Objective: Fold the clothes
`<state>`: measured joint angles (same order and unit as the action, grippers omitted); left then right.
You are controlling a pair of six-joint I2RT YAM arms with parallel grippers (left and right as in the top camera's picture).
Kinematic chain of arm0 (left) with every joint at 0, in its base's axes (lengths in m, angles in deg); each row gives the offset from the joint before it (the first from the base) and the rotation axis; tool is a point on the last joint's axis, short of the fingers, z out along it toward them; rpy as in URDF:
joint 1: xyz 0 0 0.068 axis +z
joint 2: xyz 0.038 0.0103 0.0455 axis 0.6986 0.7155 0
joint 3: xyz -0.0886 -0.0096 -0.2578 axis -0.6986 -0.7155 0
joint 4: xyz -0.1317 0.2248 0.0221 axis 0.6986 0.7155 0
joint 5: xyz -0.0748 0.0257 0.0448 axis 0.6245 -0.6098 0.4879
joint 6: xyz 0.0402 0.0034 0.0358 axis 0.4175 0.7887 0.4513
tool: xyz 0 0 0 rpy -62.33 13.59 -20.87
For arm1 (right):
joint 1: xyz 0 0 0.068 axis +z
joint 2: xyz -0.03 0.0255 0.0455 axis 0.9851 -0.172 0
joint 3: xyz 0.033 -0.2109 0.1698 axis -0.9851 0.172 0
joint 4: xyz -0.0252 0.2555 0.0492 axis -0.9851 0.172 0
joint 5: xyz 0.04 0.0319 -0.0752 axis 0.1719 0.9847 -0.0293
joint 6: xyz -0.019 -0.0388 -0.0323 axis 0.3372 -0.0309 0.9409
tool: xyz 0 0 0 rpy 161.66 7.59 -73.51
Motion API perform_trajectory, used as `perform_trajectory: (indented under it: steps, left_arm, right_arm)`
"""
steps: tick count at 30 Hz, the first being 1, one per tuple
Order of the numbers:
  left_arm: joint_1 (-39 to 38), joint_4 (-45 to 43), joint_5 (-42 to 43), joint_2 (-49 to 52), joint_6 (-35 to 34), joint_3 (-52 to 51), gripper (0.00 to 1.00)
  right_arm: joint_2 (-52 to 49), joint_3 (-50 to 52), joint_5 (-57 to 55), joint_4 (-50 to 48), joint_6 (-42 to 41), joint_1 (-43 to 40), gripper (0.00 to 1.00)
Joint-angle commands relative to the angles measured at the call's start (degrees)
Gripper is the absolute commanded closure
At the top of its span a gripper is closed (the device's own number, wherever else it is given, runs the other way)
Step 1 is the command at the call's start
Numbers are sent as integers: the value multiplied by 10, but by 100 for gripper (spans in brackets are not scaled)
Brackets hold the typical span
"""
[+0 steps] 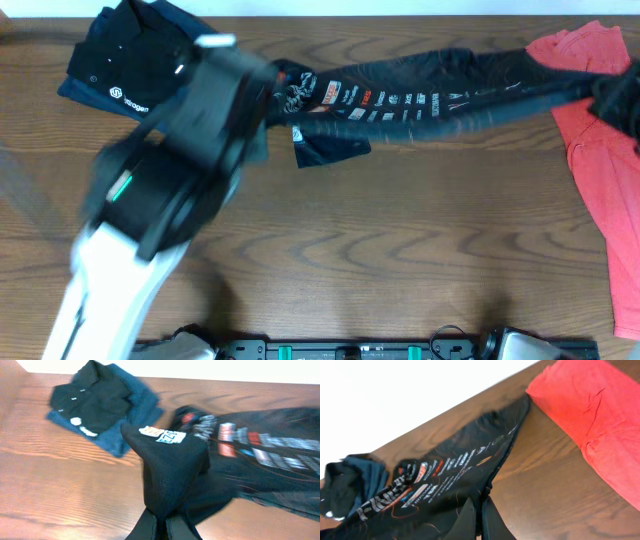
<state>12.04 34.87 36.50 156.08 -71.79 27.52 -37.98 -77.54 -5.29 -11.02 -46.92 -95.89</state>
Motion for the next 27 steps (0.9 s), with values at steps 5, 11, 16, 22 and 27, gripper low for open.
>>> perform_trajectory:
  steps: [5,11,16,22,27]
  left_arm:
    - [-72,50,54,-84,-81,5,94]
    - [-79,4,-15,-94,-80,5,94]
    - [-59,-83,-96,-38,-64,5,94]
    - [16,-199,-96,95,-12,5,94]
    - [85,-408,-96,235,60,5,94]
  right_arm:
    - [74,-5,-7,38,11,1,98]
    - [90,-5,-7,5,6,1,98]
    - [45,-5,-8,-56,-7,1,98]
    - [-69,-5,-5,-125,-18,3,98]
    - [-187,-5,7,-275,-22,28,98]
